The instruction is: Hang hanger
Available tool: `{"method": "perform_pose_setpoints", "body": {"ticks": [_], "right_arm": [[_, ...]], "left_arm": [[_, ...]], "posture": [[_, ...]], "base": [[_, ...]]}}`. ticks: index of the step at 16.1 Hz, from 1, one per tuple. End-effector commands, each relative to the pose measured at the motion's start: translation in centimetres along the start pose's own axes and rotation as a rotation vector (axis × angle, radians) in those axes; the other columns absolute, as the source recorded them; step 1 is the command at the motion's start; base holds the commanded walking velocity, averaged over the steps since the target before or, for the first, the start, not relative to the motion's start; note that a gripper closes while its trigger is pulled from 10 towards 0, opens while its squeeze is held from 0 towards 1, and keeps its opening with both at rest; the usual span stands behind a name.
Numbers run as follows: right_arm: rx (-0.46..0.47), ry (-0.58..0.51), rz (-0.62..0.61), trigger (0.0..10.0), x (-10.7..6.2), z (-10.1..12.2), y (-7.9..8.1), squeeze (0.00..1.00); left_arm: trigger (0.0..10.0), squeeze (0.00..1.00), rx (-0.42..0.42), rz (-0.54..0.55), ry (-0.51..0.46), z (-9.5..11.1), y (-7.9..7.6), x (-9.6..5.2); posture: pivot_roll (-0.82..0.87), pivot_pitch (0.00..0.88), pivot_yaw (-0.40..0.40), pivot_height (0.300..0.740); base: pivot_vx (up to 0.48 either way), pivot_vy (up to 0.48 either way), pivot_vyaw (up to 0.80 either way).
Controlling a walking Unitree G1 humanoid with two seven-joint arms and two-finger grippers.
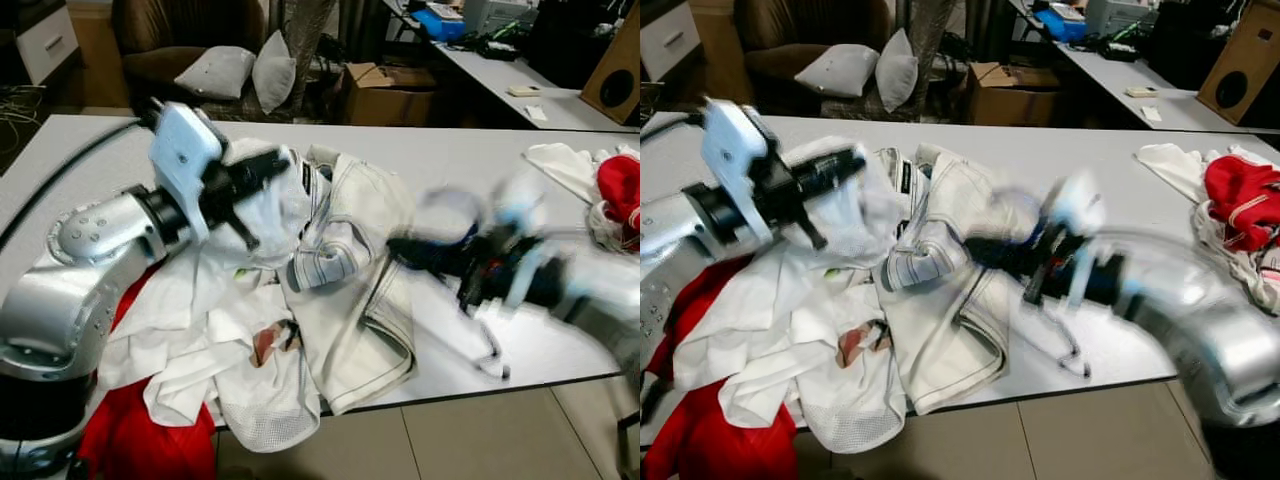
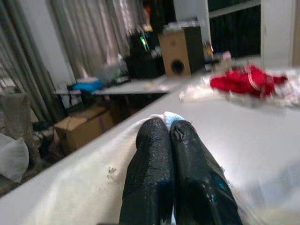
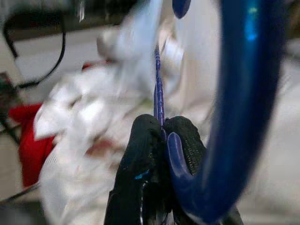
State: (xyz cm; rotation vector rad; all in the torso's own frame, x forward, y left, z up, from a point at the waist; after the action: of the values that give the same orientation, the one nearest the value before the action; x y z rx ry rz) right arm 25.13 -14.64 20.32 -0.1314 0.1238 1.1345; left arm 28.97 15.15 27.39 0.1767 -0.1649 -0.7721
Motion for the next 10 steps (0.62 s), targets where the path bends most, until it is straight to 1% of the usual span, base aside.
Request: {"method": "perform_pose_setpoints", "body": {"ticks": [1,2,4,5,7,9,10], "right_arm": [[-0.005,0.030,-0.002,10.0,0.0,-0.2,0.0,0.00],[0.015,0.087,0.033,10.0,0.4,-1.6,0.7,0.00],[0.022,0.095,0.050,10.0,0.7,-1.8,1.0,0.00],[0.026,0.078,0.074,10.0,0.9,-1.6,1.4,0.00],[0.050,-0.024,0.151,10.0,1.2,-0.4,2.6,0.00],[0.061,-0.098,0.167,10.0,0.5,0.8,2.9,0.00],[0.062,-0.116,0.176,10.0,0.1,1.2,3.0,0.00]], "left_arm": [[0.0,0.00,0.009,0.000,-0.048,1.2,0.1,0.1],[0.0,0.00,0.007,0.032,-0.076,1.9,0.8,-0.2],[0.0,0.00,0.020,0.071,-0.079,2.1,1.4,-0.4],[0.0,0.00,0.035,0.123,-0.077,2.2,2.1,-0.6],[0.0,0.00,0.091,0.272,-0.081,2.5,4.2,-1.3],[0.0,0.00,0.165,0.372,-0.091,3.0,5.4,-1.9],[0.0,0.00,0.183,0.428,-0.110,3.2,6.1,-2.3]], "posture": [[0.09,0.000,-0.074,0.740],[0.09,0.000,-0.074,0.740],[0.09,0.000,-0.072,0.740],[0.09,0.000,-0.073,0.740],[0.09,0.000,-0.074,0.740],[0.09,0.000,-0.075,0.740],[0.09,0.000,-0.075,0.740]], "base": [[0.000,0.000,0.00],[0.000,0.000,0.00],[0.000,0.000,0.00],[0.000,0.000,0.00],[0.000,0.000,0.00],[0.000,0.000,0.00],[0.000,0.000,0.00]]}}
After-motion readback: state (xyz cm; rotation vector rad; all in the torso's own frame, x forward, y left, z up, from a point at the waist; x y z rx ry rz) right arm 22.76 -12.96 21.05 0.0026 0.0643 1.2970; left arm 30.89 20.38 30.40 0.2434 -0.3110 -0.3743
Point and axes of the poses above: a point about 5 cm out from each wrist's last joint towards the gripper, its own x axis pointing out of the wrist towards the gripper, its own z axis along the axis of the wrist's last joint, y = z × x, the point moved 1 cm from there along x, pointing out of the wrist towards the gripper, and after that the axes turned 5 degrees about -x, right-handed, at the moved point
